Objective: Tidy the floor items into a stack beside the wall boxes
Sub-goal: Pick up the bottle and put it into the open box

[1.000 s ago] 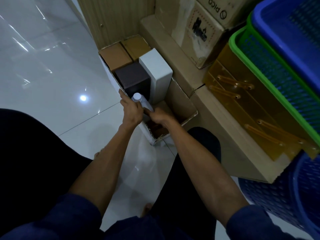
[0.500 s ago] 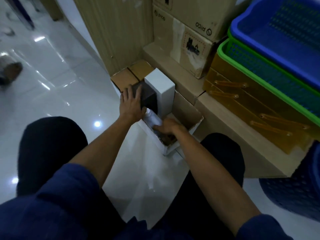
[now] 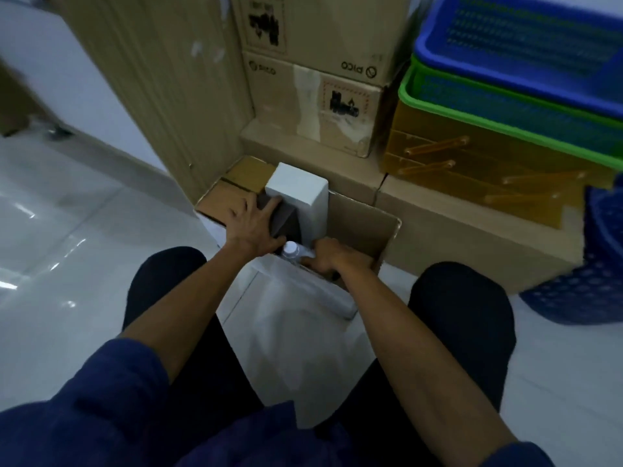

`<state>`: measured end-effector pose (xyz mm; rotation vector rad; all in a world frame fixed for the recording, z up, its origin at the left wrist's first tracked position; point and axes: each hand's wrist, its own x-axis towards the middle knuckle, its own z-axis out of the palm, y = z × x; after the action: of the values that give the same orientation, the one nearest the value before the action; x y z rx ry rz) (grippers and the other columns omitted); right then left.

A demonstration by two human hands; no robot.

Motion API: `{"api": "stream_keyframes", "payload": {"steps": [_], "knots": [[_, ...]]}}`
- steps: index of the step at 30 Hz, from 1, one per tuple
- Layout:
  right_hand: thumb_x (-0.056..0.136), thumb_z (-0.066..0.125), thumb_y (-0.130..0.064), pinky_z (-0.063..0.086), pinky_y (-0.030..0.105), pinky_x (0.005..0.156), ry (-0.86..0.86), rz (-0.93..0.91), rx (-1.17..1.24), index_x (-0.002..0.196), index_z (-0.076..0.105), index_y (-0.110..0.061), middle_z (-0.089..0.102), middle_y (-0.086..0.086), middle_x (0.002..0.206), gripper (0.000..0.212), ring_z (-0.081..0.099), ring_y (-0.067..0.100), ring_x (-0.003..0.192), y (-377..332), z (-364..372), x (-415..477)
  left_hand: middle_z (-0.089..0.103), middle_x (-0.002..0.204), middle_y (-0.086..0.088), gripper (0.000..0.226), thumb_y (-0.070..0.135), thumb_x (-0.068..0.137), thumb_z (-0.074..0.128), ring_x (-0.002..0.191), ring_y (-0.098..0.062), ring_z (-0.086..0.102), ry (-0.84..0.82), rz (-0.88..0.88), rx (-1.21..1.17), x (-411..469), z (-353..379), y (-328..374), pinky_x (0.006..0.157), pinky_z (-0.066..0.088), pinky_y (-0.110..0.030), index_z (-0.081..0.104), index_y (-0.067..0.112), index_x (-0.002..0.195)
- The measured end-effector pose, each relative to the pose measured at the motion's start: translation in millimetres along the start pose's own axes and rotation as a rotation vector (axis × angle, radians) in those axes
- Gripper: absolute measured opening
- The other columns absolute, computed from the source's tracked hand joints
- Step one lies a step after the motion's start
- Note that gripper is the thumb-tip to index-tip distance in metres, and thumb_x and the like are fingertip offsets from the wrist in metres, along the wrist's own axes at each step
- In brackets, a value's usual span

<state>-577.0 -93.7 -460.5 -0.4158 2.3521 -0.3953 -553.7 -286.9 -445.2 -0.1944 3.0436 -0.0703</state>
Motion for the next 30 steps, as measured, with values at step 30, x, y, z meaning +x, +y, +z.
{"api": "stream_keyframes", "payload": {"steps": [30], "knots": [[0.072, 0.078, -0.061, 0.044, 0.041, 0.107, 0.346, 0.282, 1.186, 0.15, 0.042, -0.015, 0.051, 0.007, 0.148, 0.098, 0.052, 0.027, 0.13, -66.2, -17.6, 4.7, -0.02, 0.166, -0.01, 0.143, 0.064, 0.066, 0.077, 0.152, -0.036, -0.019, -0.102, -0.121, -0.545, -2.1, 34.5, -22.2, 0.113, -0.014, -0.067, -0.026, 0.019, 0.155]]}}
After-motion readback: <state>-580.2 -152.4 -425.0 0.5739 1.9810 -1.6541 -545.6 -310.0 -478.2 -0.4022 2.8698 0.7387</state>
